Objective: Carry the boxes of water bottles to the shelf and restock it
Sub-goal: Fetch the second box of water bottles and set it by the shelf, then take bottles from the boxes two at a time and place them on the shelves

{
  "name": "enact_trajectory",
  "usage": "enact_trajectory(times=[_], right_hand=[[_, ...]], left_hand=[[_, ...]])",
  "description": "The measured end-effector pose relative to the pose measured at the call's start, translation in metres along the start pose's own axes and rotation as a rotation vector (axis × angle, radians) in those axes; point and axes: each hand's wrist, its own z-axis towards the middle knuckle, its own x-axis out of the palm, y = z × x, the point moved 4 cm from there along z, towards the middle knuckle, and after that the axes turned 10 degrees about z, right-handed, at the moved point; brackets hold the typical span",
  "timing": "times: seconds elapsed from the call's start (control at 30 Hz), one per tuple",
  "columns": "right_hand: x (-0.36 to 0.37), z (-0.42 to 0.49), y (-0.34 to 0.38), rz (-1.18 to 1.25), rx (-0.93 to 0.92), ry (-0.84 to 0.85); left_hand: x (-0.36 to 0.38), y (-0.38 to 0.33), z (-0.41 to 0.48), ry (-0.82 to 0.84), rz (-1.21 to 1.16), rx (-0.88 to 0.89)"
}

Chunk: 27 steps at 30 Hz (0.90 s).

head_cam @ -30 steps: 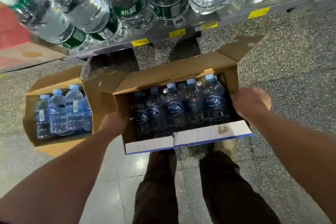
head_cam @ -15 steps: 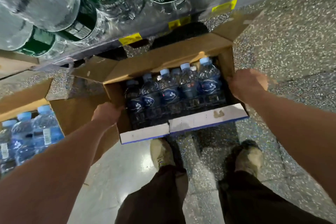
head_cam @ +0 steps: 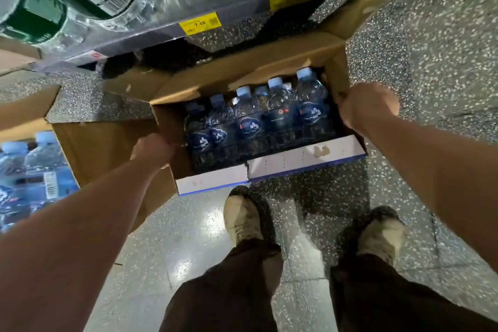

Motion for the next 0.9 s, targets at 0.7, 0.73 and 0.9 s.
enact_trajectory(times=[0.7, 0.73, 0.9], right_hand=[[0.057, -0.004, 0.024, 0.137, -0.246, 0.084], [0.064, 0.001, 0.022, 0.169, -0.225, 0.116], [0.087, 0.024, 0.011, 0.450, -0.055, 0.221]], left_hand=[[-0.002, -0.225, -0.065, 0.018, -0.774, 0.252], [0.004, -0.230, -0.061, 0.058, -0.782, 0.232], [0.018, -0.241, -0.046, 0.097, -0.801, 0.123]])
